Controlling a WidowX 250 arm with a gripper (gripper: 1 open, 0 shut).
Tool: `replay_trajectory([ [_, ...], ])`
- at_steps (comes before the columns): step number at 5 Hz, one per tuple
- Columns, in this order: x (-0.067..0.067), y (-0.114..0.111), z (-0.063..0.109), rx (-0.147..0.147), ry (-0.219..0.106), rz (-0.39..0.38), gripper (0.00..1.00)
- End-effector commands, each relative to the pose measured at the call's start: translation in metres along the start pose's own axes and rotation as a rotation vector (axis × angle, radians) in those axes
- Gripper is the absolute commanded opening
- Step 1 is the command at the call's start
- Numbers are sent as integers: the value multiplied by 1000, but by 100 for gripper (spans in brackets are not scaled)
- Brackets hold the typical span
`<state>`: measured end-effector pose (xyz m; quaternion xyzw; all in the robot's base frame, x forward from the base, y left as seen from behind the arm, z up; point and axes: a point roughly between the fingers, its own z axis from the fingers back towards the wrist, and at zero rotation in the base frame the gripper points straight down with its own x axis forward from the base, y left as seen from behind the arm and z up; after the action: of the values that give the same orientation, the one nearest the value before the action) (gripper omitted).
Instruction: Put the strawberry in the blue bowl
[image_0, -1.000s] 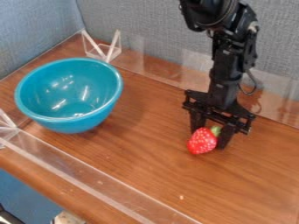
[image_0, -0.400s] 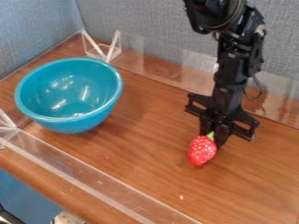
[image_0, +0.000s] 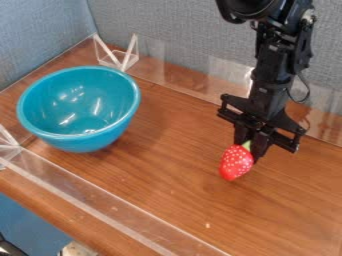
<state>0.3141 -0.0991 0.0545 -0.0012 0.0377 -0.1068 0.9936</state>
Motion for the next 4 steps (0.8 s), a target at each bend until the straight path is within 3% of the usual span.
replay_trajectory([
  [1, 9, -2, 33, -7, -109, -20, 0],
  [4, 15, -1, 30, -6, -122, -60, 0],
])
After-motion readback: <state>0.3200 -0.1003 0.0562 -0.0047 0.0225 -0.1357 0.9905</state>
